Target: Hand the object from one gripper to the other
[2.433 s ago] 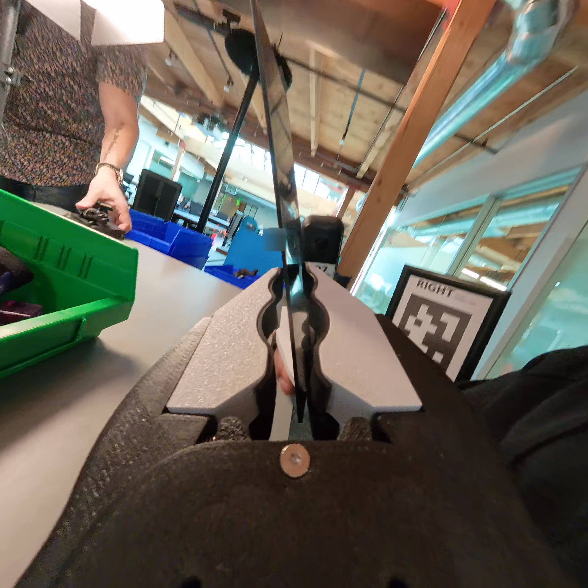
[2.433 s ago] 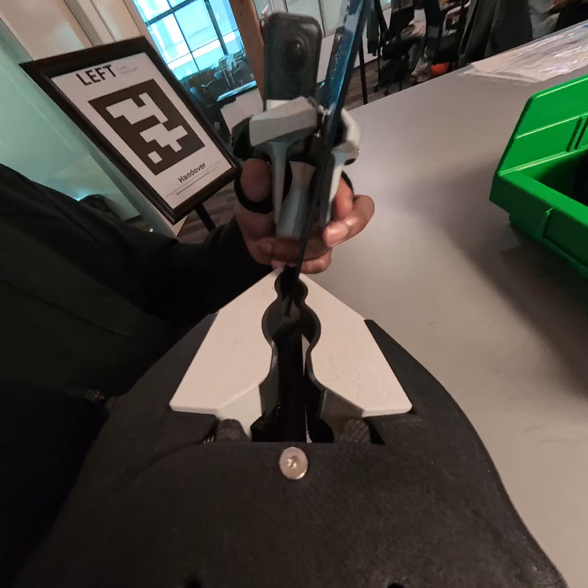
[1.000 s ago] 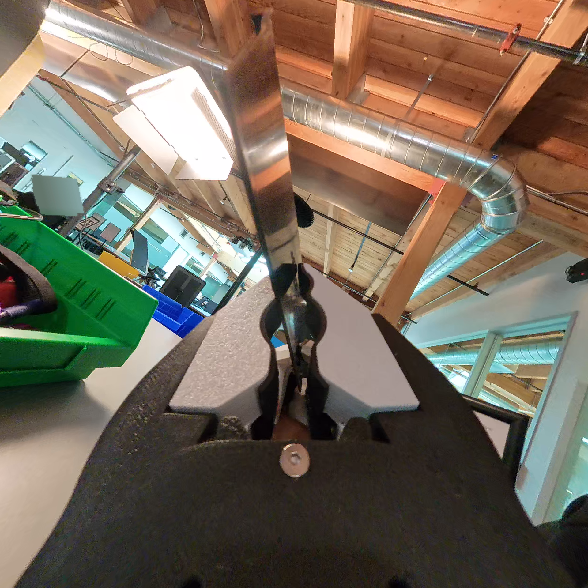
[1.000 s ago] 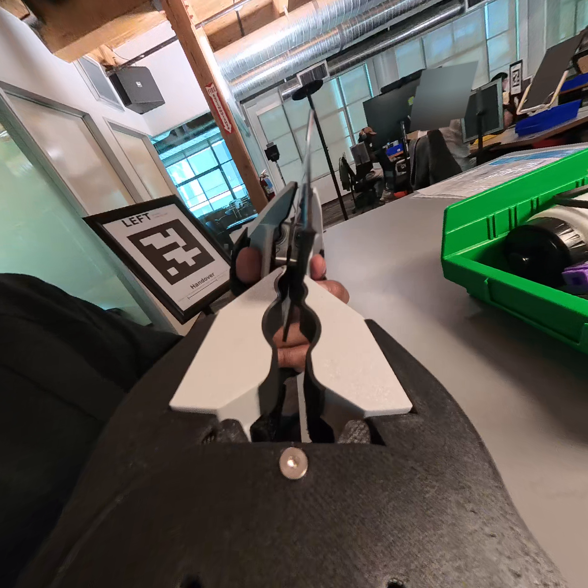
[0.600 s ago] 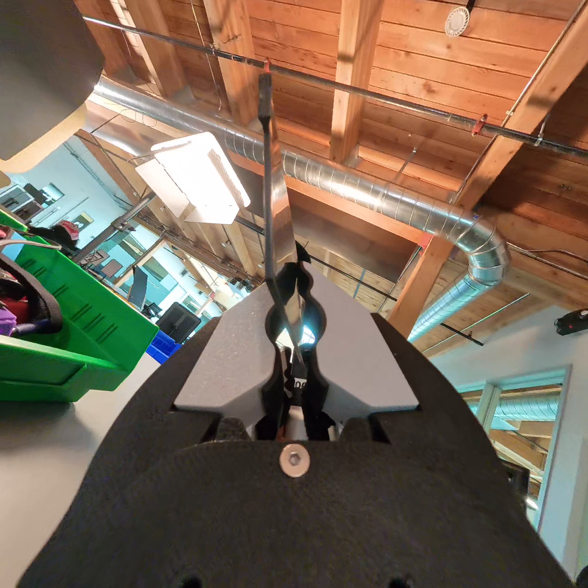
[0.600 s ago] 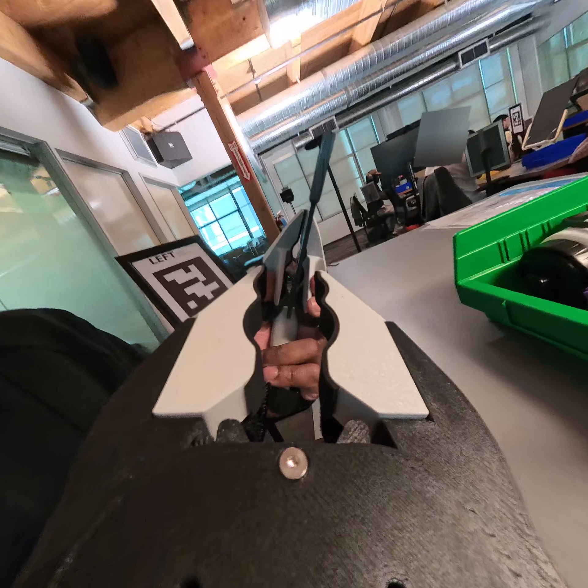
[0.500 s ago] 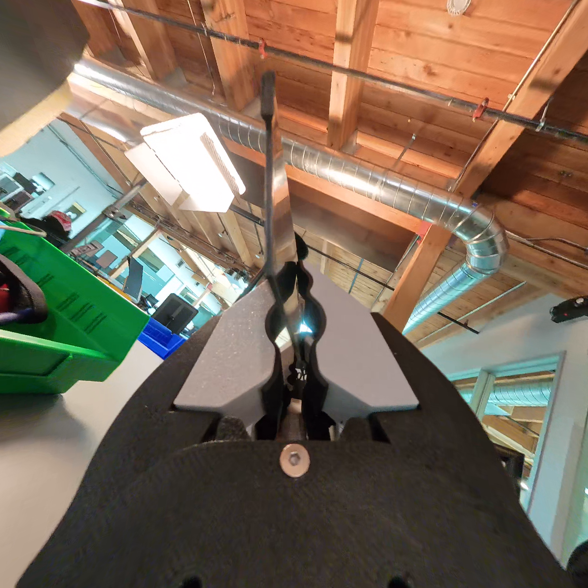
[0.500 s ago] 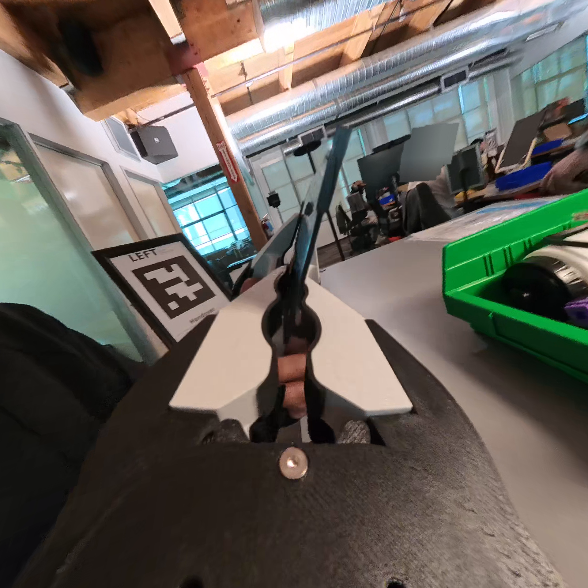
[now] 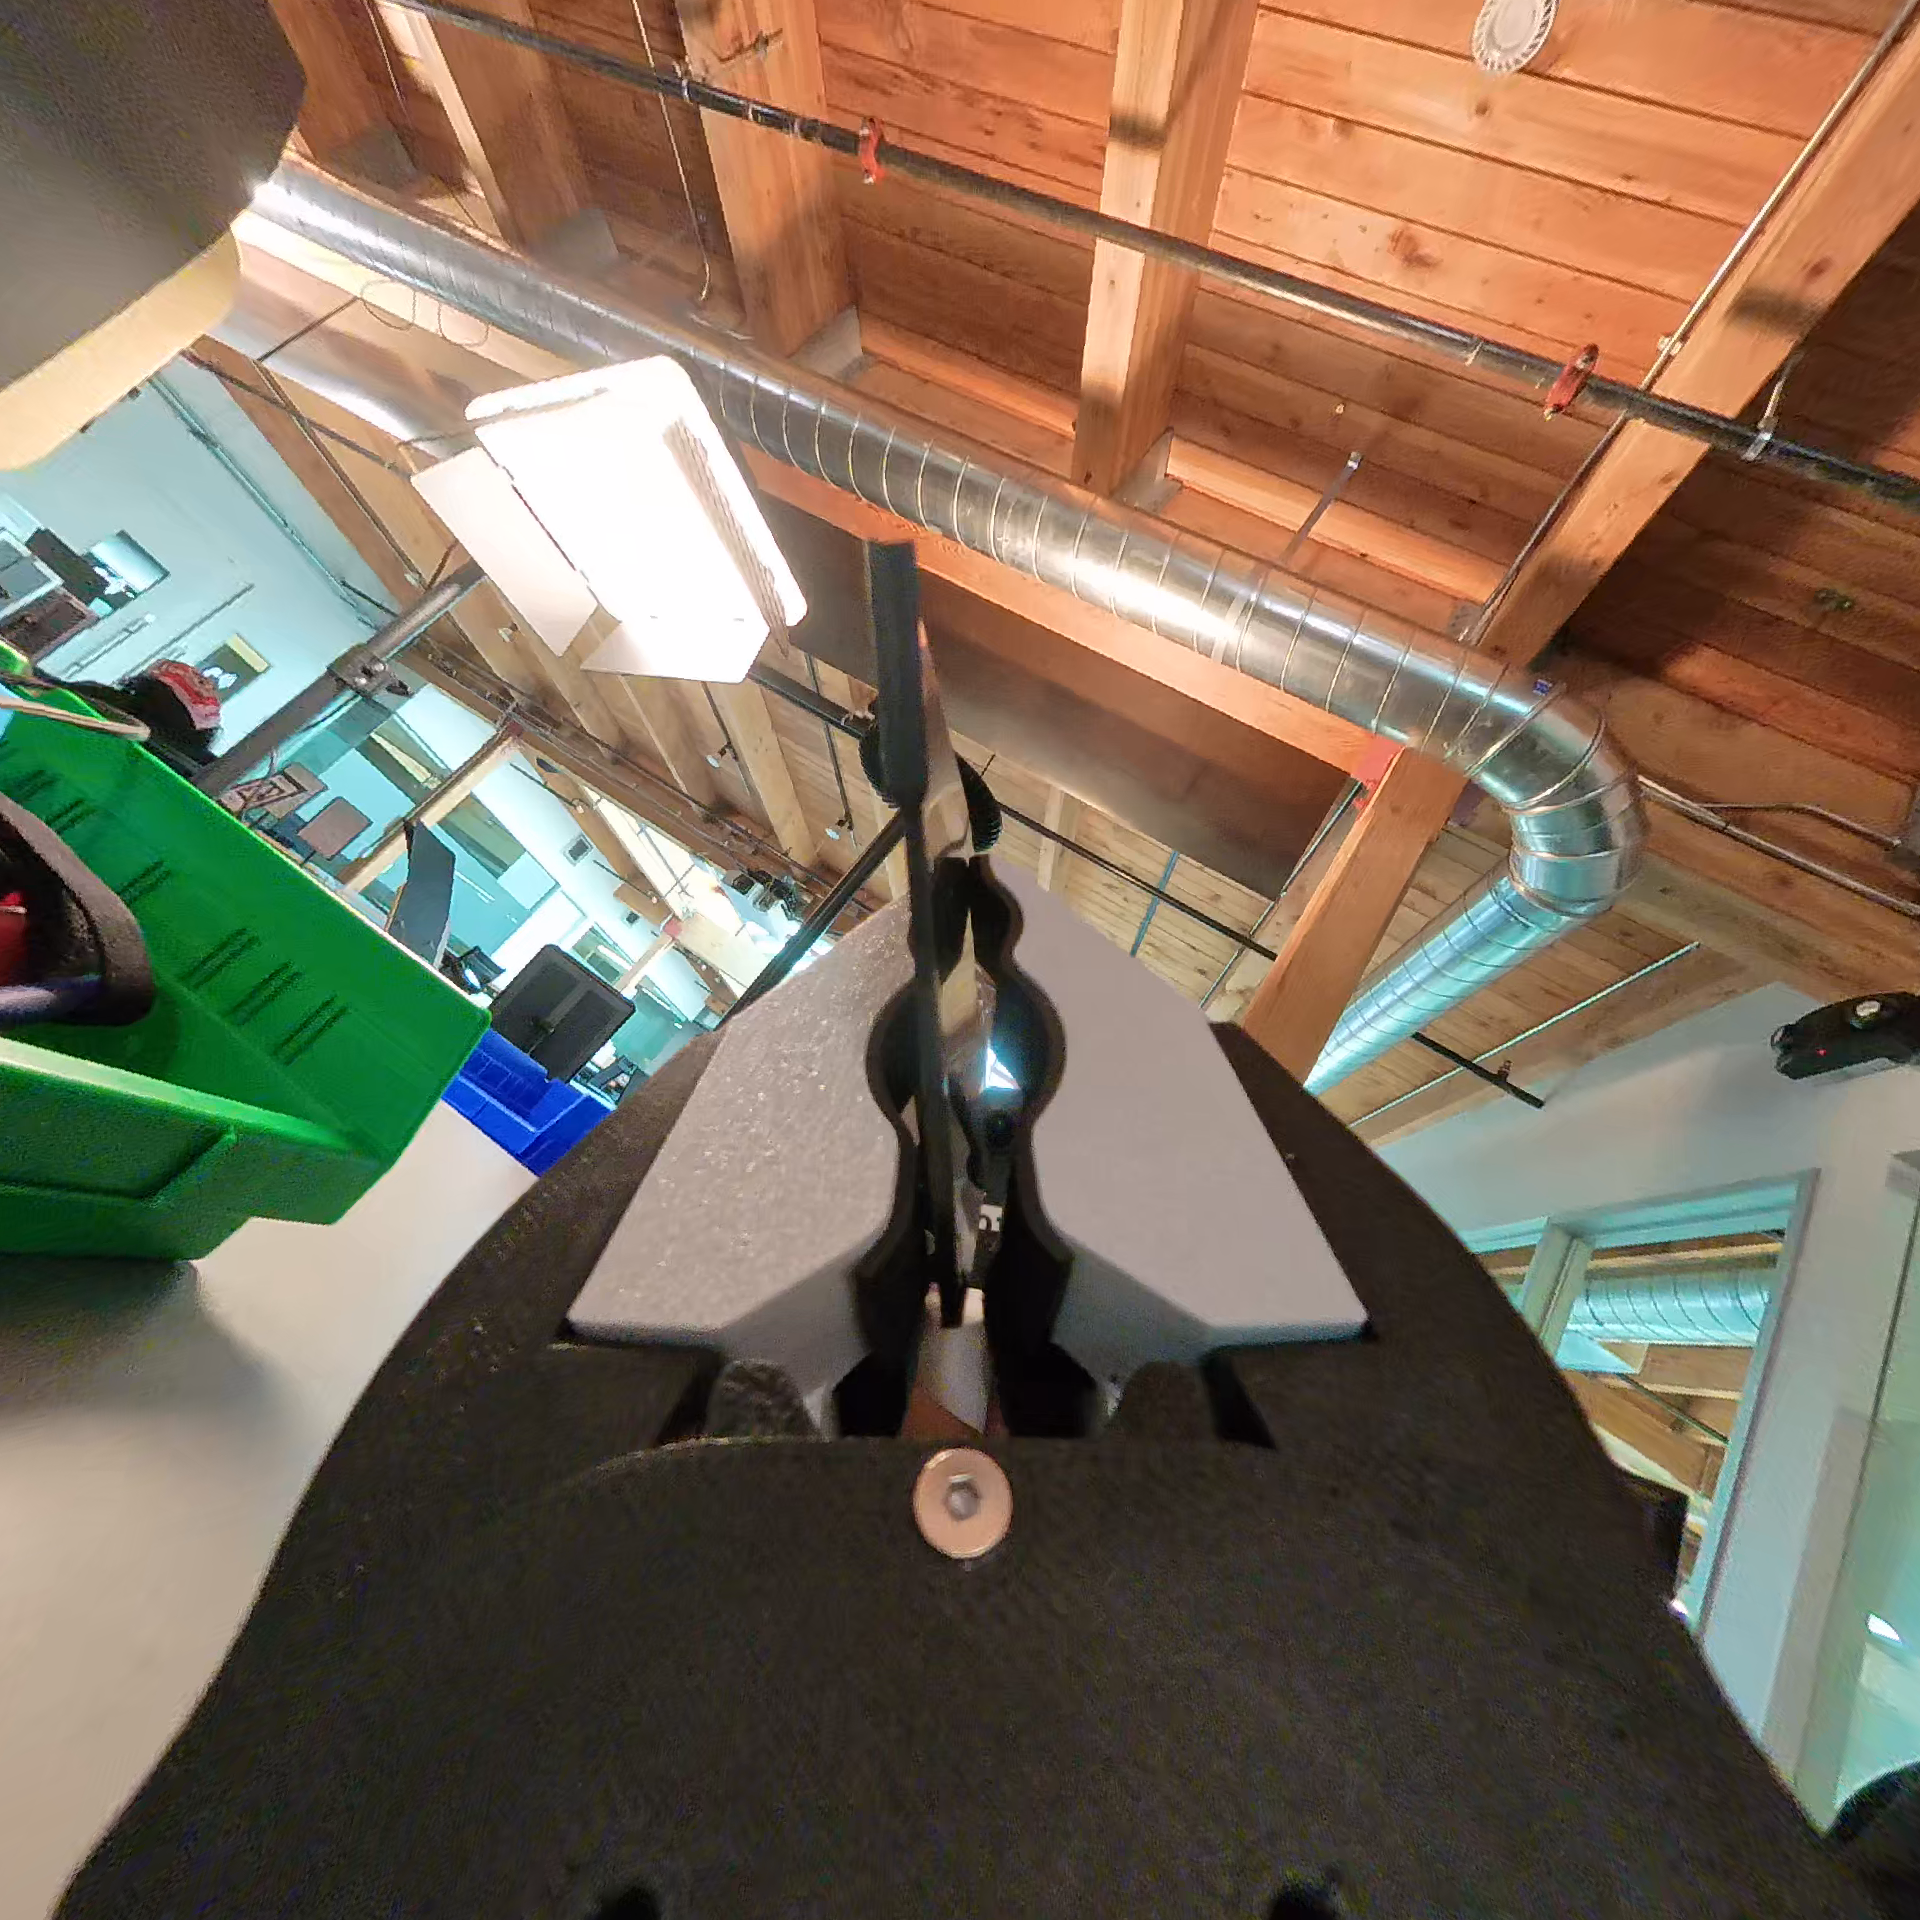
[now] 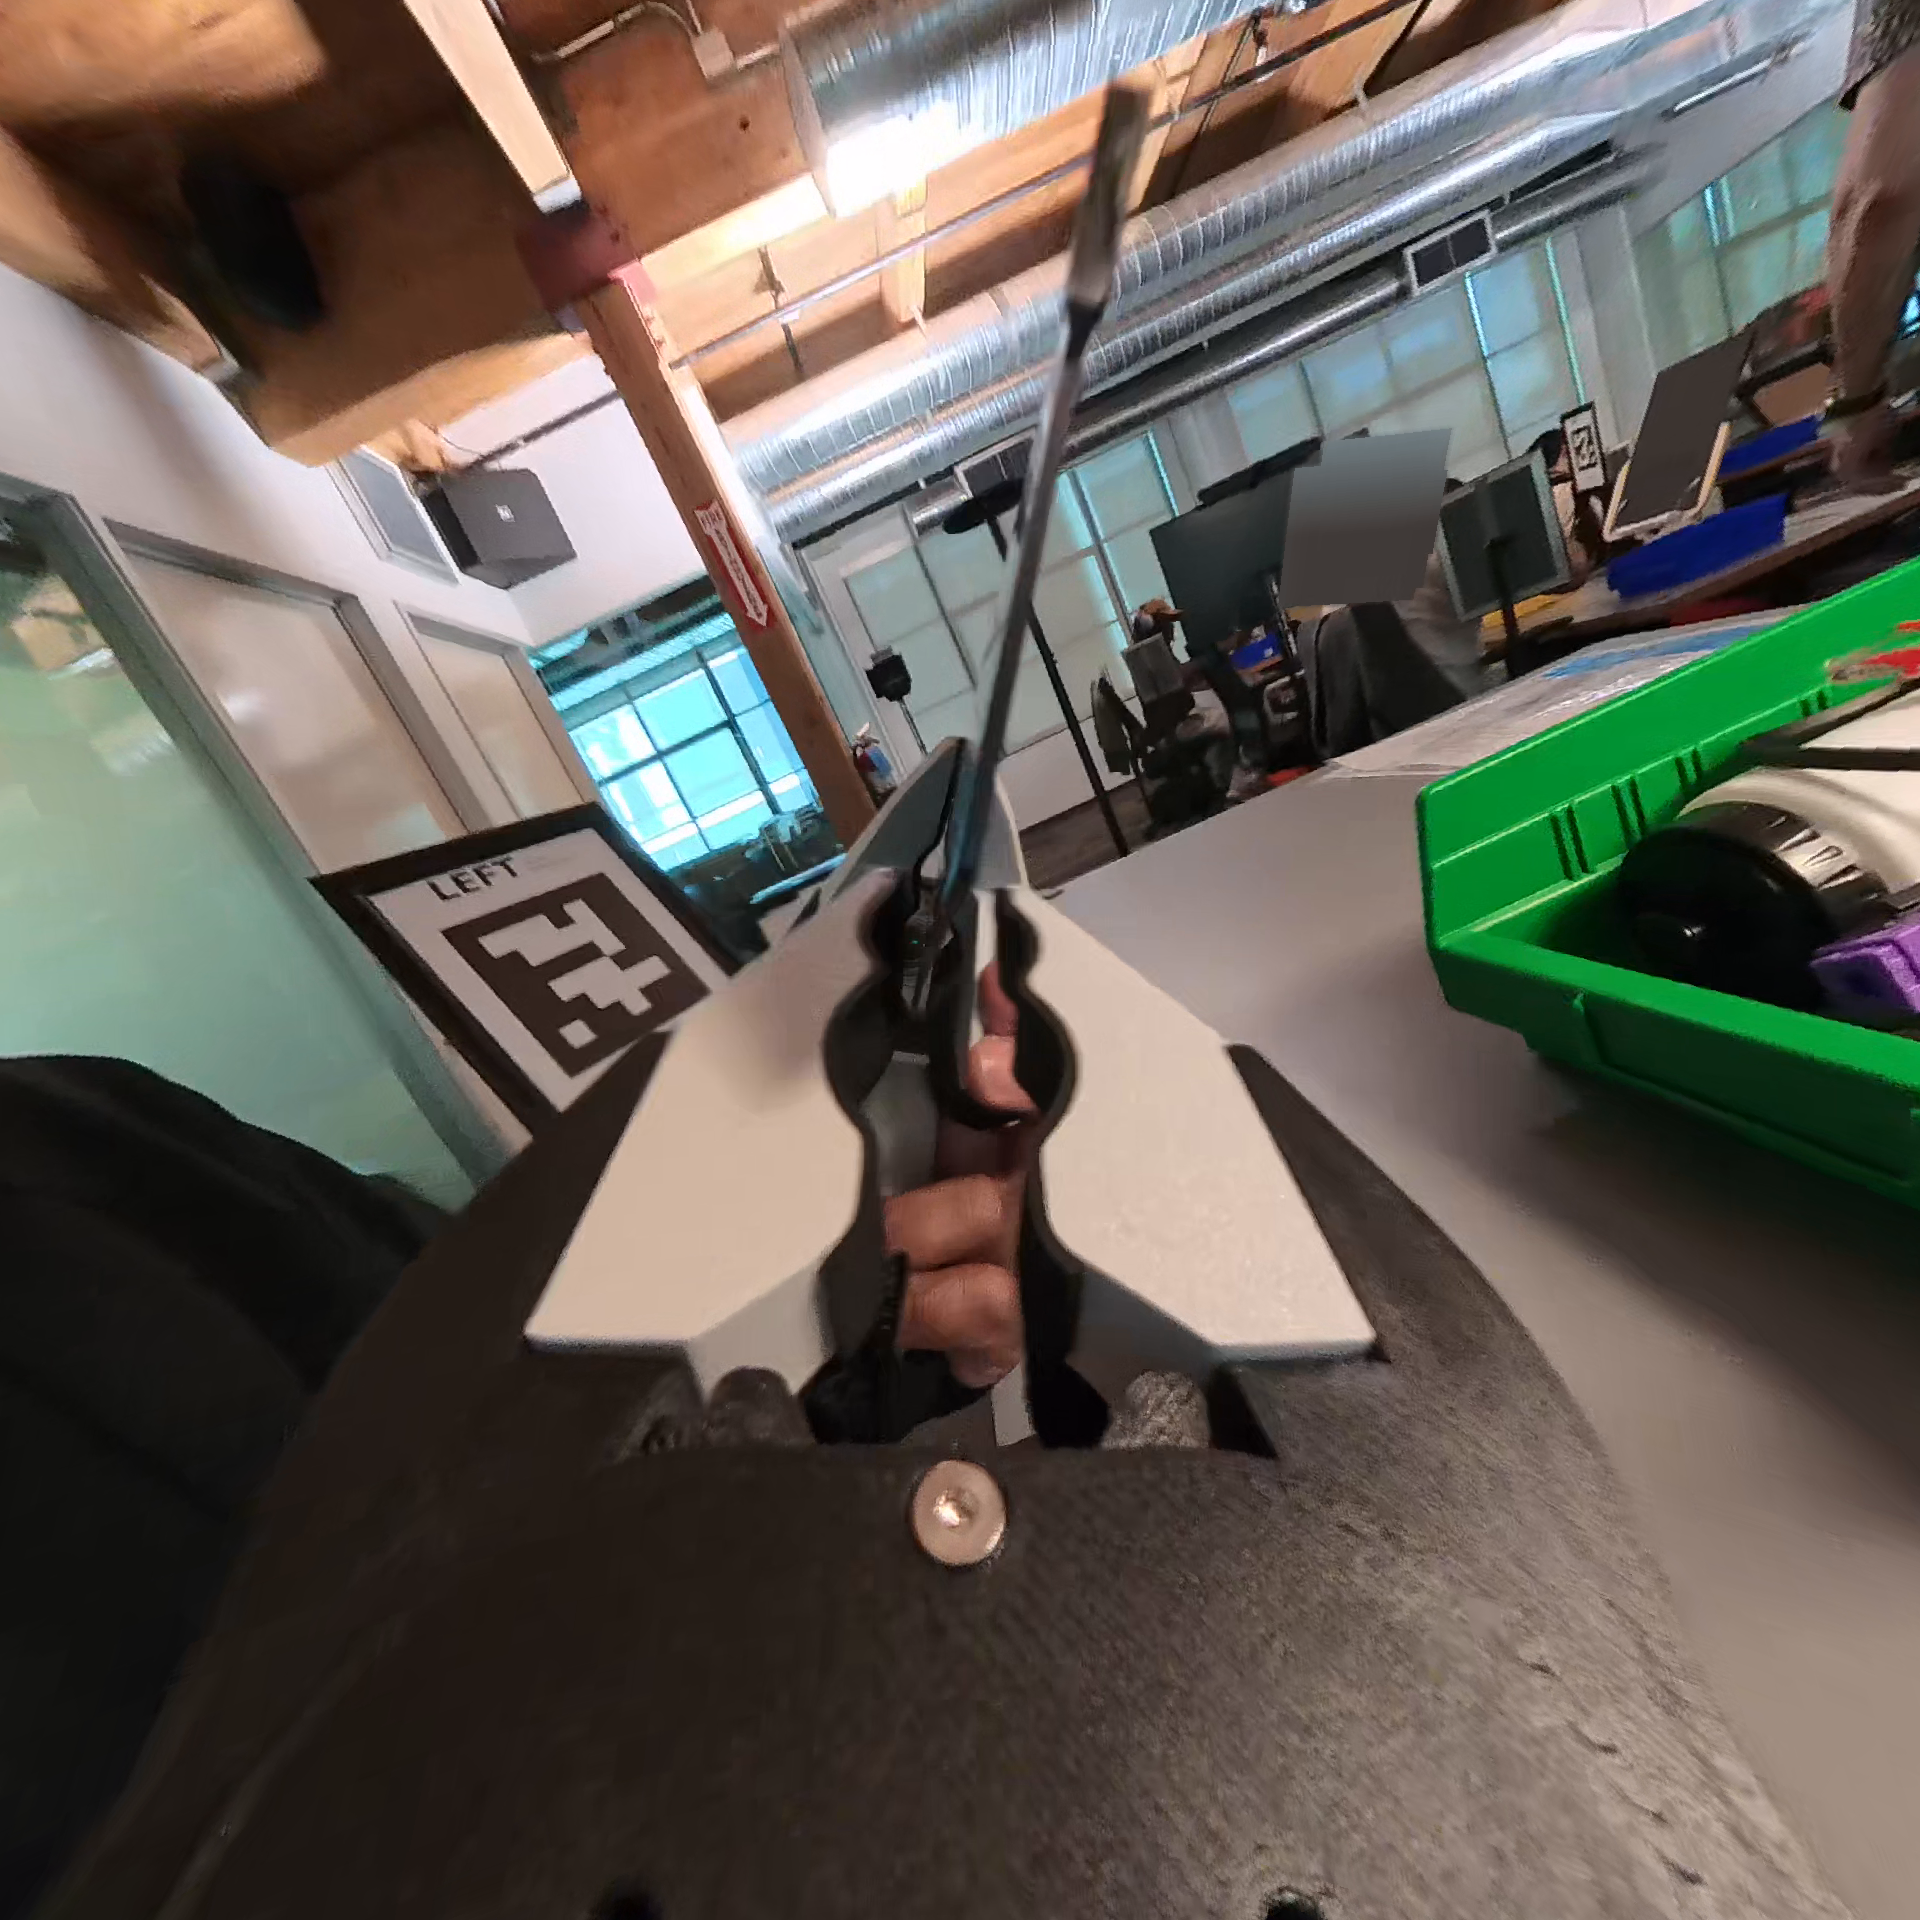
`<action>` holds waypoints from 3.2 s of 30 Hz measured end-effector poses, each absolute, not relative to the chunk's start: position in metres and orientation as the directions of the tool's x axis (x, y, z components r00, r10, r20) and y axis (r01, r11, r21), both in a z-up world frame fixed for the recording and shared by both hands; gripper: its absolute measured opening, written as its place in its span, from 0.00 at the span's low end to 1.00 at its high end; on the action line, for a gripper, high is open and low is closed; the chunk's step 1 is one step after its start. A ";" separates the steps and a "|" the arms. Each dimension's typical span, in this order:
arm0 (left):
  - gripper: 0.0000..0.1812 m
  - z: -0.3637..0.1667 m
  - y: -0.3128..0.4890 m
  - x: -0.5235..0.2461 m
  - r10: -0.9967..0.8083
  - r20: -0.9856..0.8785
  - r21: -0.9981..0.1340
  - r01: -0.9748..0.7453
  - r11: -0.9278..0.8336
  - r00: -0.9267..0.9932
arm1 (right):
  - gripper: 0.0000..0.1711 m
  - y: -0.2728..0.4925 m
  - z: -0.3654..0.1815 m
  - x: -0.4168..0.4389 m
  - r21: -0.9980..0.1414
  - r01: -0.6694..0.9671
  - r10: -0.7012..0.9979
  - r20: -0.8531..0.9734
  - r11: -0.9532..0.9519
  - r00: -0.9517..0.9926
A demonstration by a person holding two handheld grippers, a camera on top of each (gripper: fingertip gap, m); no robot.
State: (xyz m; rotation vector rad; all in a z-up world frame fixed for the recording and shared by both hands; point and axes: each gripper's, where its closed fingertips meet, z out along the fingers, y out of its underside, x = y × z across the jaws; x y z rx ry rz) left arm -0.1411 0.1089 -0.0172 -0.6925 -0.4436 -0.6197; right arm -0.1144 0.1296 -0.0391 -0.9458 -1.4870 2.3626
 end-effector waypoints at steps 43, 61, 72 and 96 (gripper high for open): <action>0.01 -0.034 0.130 -0.105 -0.340 0.327 -0.894 0.405 0.192 0.882 | 0.16 0.115 -0.068 -0.106 -0.941 0.259 0.528 -0.338 -0.219 -0.779; 0.01 -0.026 0.118 -0.131 -0.377 0.451 -0.758 0.570 0.316 0.809 | 0.13 0.107 -0.073 -0.108 -0.930 0.278 0.499 -0.365 -0.241 -0.786; 0.01 -0.028 0.119 -0.118 -0.431 0.413 -0.790 0.551 0.269 0.803 | 0.01 0.109 -0.078 -0.104 -0.944 0.279 0.506 -0.329 -0.173 -0.798; 0.01 -0.017 0.110 -0.143 -0.328 0.471 -0.650 0.573 0.498 0.819 | 0.05 0.121 -0.061 -0.114 -0.914 0.227 0.523 -0.383 -0.338 -0.762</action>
